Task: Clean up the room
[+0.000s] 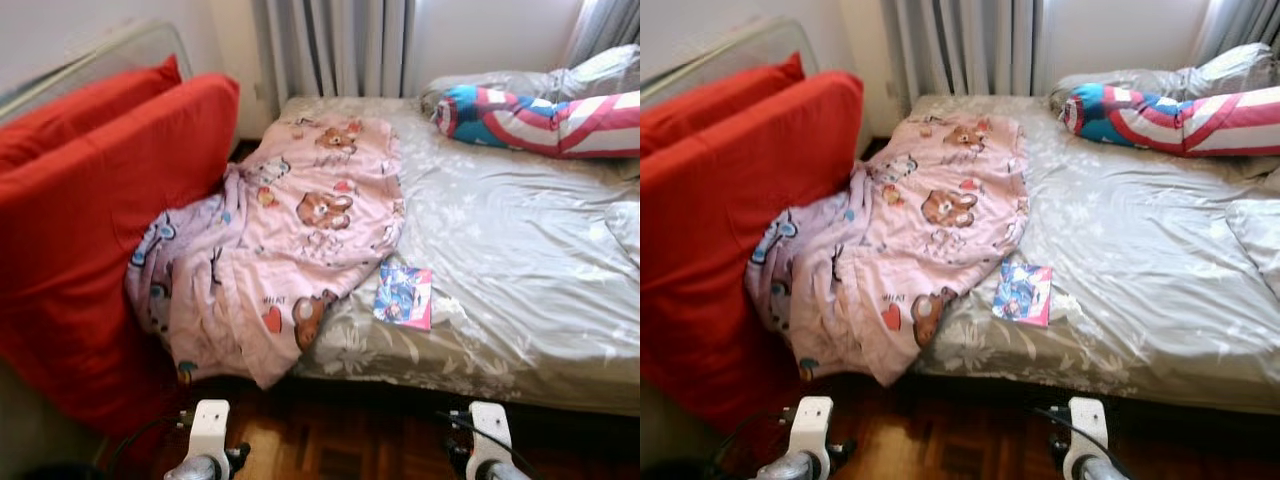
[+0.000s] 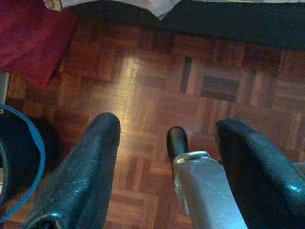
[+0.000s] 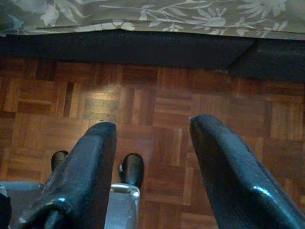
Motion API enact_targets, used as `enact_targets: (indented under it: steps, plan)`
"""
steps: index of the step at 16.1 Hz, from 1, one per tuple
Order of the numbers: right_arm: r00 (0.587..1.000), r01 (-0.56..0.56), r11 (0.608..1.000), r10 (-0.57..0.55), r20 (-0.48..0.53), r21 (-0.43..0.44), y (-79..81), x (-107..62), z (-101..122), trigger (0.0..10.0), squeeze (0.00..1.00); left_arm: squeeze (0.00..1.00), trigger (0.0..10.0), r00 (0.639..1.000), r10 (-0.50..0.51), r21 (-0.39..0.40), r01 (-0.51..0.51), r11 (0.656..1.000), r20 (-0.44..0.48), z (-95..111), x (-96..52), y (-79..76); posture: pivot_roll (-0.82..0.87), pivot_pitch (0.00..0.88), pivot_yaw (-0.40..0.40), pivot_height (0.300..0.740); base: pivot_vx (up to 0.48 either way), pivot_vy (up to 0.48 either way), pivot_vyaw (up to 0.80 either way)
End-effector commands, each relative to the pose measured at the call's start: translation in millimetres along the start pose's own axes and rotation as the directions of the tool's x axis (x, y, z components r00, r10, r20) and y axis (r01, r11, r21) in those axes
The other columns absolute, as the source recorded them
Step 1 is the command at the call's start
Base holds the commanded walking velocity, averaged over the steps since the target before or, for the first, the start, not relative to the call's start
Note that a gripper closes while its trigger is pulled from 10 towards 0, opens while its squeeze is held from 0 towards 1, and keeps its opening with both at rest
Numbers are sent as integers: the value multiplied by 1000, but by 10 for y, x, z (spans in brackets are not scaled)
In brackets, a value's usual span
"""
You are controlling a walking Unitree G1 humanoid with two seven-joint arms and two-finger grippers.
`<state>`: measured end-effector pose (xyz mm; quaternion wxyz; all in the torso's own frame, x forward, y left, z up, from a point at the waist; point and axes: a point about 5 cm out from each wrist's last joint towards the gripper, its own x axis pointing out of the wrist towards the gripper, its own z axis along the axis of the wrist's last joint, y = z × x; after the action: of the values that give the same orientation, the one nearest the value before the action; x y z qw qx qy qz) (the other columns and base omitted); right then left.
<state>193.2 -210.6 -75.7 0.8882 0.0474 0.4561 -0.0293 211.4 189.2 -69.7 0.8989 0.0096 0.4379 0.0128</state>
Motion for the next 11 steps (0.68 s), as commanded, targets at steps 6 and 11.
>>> enact_targets:
  steps: [6,11]
  plan:
    - [1000,9,1000,-9,5,2,9,4,12,10000,0,0,10000,1000,16,1,-16,1000,1,3,-5,61,-36,0,32,740,216,0,-256]
    - [1000,12,1000,-12,10,0,8,4,17,10000,0,0,10000,1000,15,5,-15,1000,0,4,-5,62,-35,0,31,740,266,0,0]
